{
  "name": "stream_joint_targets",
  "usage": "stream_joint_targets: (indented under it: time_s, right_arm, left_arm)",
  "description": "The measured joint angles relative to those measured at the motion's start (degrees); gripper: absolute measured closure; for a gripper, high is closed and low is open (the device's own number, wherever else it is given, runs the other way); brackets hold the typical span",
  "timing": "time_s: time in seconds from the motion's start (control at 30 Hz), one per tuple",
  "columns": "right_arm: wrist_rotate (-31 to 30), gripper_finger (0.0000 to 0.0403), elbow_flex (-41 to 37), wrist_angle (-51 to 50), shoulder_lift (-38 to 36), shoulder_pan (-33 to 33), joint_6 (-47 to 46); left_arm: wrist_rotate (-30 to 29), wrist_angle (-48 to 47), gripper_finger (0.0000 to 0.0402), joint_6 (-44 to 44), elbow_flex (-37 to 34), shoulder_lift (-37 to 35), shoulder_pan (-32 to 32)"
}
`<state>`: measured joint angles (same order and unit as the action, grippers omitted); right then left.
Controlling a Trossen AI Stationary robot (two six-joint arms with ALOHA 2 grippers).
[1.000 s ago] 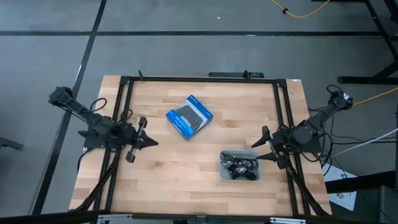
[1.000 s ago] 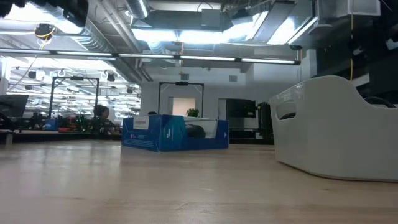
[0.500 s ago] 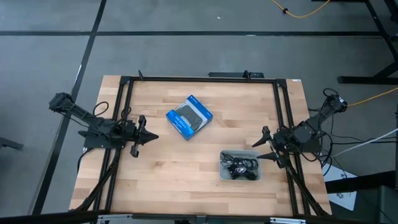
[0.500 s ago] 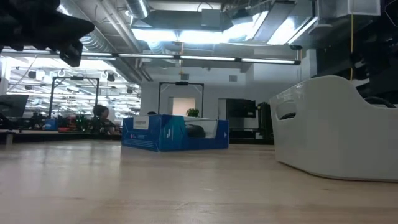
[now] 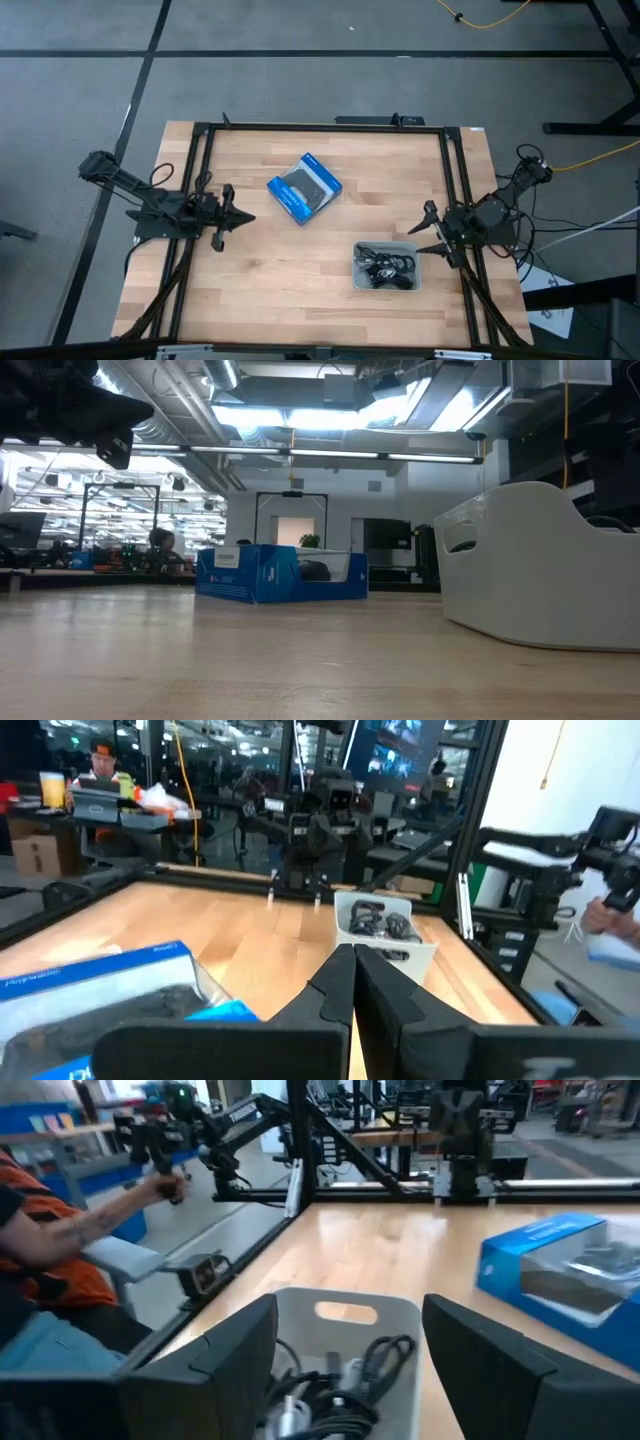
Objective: Pick and place USB-C Cables
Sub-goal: Return to Home Position
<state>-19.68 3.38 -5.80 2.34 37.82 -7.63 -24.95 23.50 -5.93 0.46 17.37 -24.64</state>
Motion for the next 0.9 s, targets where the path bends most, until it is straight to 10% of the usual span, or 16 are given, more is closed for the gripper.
stream_joint_targets:
  time_s: [0.9]
  right_arm:
    - [9.64,0.015,0.02,0.0,-2.26,-9.29,2.14]
  left_arm:
    - [-0.02,-1.64,0.0401,-2.5,-0.01,0.2,0.0]
